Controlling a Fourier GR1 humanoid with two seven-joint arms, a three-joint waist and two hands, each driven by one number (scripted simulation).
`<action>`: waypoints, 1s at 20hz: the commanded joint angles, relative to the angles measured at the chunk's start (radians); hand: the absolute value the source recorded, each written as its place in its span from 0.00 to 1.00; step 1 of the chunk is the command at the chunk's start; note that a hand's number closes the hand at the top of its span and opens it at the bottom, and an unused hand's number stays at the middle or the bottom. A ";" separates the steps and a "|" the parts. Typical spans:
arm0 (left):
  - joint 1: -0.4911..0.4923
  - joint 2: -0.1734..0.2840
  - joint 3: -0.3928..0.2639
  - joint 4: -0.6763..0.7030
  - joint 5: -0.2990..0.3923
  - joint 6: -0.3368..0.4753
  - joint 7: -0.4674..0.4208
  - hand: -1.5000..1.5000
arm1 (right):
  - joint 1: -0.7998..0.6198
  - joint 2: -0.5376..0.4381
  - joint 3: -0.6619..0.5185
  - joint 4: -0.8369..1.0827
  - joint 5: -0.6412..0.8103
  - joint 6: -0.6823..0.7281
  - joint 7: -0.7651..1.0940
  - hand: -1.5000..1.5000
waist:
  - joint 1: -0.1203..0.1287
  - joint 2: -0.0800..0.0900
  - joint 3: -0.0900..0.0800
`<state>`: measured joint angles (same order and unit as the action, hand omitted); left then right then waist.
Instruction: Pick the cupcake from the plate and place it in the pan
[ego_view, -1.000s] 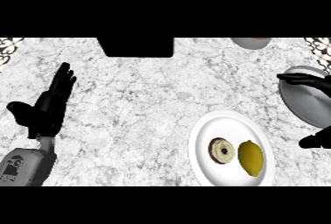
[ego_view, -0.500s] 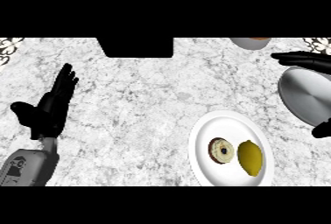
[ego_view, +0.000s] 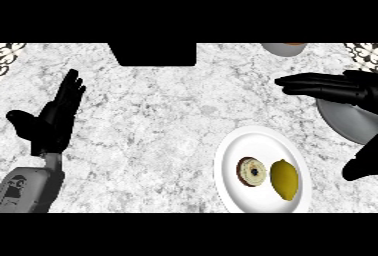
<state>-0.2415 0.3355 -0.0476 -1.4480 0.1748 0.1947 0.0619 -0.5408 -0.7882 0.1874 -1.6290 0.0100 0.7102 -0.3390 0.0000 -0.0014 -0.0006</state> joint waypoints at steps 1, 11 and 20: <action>0.032 -0.027 -0.013 -0.002 -0.022 -0.012 -0.026 0.50 | 0.008 0.053 0.023 -0.032 -0.005 0.071 0.014 0.00 | 0.003 0.001 0.000; 0.006 -0.028 0.044 0.017 -0.030 -0.065 -0.011 0.50 | 0.144 0.158 0.045 -0.171 0.174 0.057 0.167 0.00 | 0.001 0.002 0.001; 0.060 -0.058 0.041 -0.081 -0.070 -0.062 0.028 0.50 | 0.142 0.191 0.028 -0.098 0.343 0.094 0.129 0.00 | 0.005 0.001 0.001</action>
<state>-0.2090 0.2825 -0.0050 -1.4828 0.1153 0.1459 0.0699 -0.4178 -0.6045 0.2123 -1.7708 0.2551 0.7963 -0.1408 0.0039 0.0000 -0.0001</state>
